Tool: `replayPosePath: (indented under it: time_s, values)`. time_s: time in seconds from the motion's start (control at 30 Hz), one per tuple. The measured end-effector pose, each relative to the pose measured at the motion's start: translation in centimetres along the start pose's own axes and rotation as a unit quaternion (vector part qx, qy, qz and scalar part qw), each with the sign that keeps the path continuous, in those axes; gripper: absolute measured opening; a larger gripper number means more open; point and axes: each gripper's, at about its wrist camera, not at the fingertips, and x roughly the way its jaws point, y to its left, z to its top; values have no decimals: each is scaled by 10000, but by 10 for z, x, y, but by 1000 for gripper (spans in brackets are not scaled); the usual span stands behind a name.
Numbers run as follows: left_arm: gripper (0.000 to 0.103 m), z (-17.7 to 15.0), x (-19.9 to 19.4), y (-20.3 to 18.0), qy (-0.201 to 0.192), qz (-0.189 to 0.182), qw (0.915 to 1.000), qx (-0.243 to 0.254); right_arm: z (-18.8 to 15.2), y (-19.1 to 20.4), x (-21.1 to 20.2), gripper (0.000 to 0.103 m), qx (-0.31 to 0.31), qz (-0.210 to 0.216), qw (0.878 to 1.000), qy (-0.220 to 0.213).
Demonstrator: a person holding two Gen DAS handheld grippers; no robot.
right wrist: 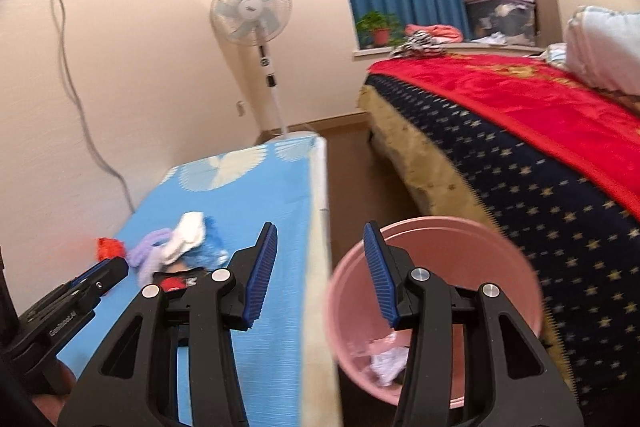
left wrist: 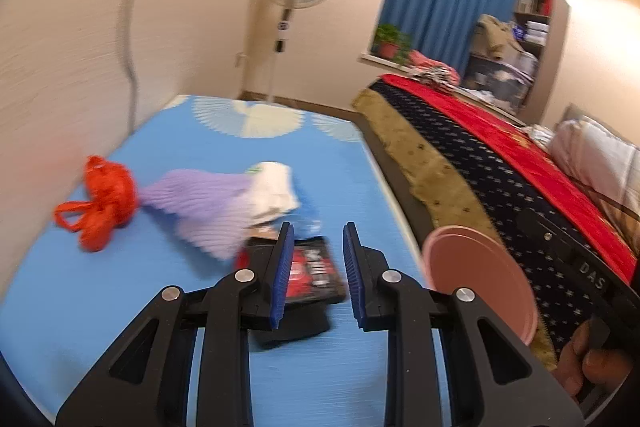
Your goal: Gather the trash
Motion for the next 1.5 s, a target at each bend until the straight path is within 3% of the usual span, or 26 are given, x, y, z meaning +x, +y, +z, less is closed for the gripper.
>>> replayPosePath:
  time_s: [0.43,0.67,0.73,0.8,0.97,1.03,1.1,1.2,1.37,1.5]
  values:
    - [25,-2,-6,58,-136,1130,9924,-471,-28,60,48,45,-21,838,9948,582]
    - [25,-2,-3,69,-100,1257,9904,-562,-48,75,92,46,337,1285,9824,1316]
    - [25,-2,-2,69,-93,1255,9905,-548,-52,76,102,47,441,1268,9805,1436]
    - [25,-4,-1,70,-76,1246,9906,-564,-58,77,113,54,577,1324,9760,1631]
    - [25,-5,1,73,-27,1207,9909,-599,-69,81,129,54,704,1399,9687,1925]
    - [25,-5,2,72,-1,1177,9911,-620,-71,84,130,49,661,1466,9673,1963]
    - [25,-6,3,72,4,1170,9912,-624,-71,86,128,32,621,1531,9667,1955]
    - [25,-6,5,72,26,1139,9914,-640,-66,87,123,15,532,1557,9686,1864]
    - [25,-10,8,71,112,1041,9919,-715,-55,80,106,7,532,1576,9730,1601]
    - [25,-16,17,64,393,605,9945,-755,-40,71,86,5,545,1606,9767,1318]
